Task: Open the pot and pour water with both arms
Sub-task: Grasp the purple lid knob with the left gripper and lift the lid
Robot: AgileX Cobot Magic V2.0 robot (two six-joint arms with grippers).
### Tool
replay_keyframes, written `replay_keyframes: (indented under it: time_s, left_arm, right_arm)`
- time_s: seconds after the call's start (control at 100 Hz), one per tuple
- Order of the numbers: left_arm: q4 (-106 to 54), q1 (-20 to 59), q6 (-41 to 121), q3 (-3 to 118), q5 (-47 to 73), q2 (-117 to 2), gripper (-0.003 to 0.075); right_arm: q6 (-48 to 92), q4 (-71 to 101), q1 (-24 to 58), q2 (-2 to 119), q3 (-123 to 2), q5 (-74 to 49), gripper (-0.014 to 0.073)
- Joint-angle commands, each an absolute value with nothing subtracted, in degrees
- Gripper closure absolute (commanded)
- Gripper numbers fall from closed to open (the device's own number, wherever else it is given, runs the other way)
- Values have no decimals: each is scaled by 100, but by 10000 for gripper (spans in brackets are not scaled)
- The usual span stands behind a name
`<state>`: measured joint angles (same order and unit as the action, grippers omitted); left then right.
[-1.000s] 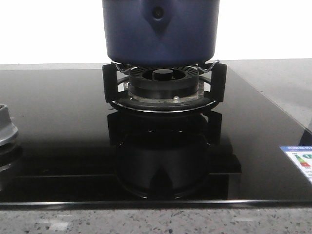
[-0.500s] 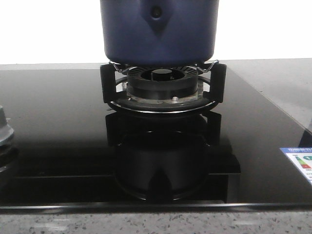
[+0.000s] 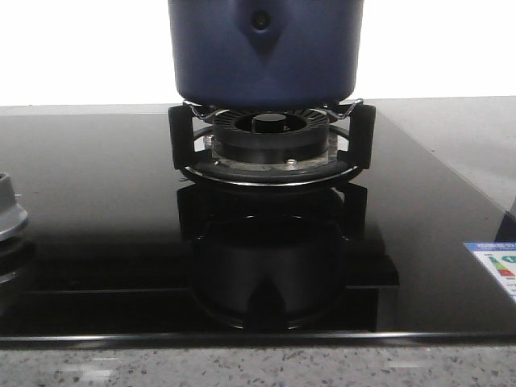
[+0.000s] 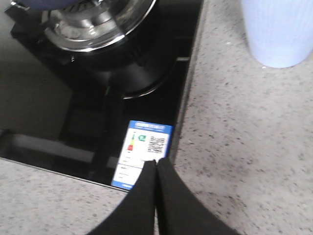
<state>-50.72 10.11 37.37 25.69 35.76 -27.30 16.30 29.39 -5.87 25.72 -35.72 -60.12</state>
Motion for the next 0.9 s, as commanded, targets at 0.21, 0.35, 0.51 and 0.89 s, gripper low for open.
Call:
replay_keyframes:
  time_s: [0.21, 0.35, 0.51, 0.89]
  left_arm:
    - [-7220, 1447, 6647, 3684, 4287, -4175, 739]
    - [-7635, 1447, 7988, 4253, 4673, -4795, 699]
    - [-8272, 1447, 9198, 4831, 4861, -5462, 426]
    - [-8576, 1719, 9656, 6247, 4575, -7047, 241]
  right_arm:
    - [2617, 3601, -549, 2676, -3845, -5206, 665]
    - [2617, 3601, -549, 2676, -3845, -4778, 640]
    - [2685, 3601, -549, 2676, -3845, -4531, 407]
    - [2685, 3611, -549, 2676, -3858, -4399, 48]
